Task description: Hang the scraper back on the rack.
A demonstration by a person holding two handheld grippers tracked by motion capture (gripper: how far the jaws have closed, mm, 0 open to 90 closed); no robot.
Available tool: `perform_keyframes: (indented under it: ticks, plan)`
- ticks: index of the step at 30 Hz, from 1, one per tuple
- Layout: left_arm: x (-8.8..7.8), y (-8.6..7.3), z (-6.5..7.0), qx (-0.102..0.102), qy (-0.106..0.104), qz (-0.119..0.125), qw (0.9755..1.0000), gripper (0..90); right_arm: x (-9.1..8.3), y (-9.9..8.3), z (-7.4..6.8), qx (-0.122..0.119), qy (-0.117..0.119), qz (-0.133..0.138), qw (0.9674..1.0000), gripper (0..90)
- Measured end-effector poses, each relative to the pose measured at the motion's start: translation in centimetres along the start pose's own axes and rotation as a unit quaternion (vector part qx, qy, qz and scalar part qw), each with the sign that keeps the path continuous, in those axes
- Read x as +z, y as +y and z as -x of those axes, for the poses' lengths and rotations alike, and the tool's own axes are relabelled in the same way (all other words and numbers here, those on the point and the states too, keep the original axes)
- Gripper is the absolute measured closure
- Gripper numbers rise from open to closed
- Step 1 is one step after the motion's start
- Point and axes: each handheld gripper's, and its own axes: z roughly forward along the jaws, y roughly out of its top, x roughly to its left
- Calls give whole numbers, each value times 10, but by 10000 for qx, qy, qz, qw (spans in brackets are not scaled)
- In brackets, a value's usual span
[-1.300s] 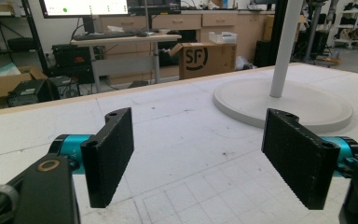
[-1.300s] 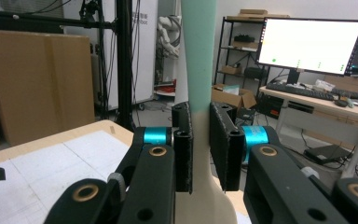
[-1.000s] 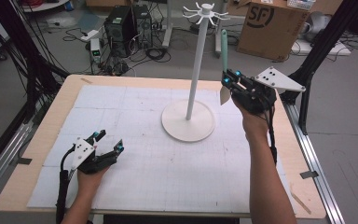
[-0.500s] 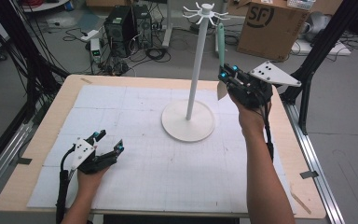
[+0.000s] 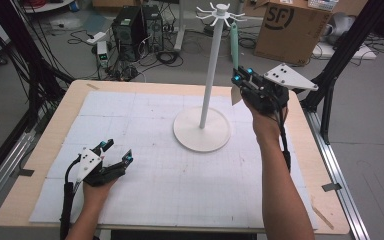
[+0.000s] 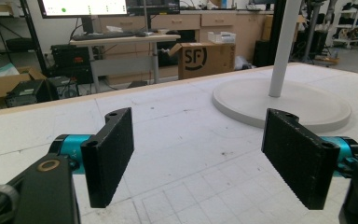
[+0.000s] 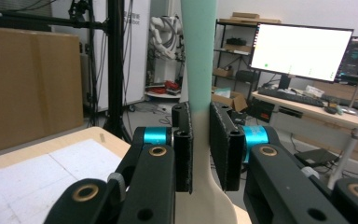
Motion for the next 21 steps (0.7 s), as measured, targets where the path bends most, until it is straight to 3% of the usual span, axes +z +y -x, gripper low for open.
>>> perform_keyframes:
  ticks: [21]
  plan:
    - [0,0,0,-4,-8,-5,10000,256,8,0,3,22,-67,-139,9999,801]
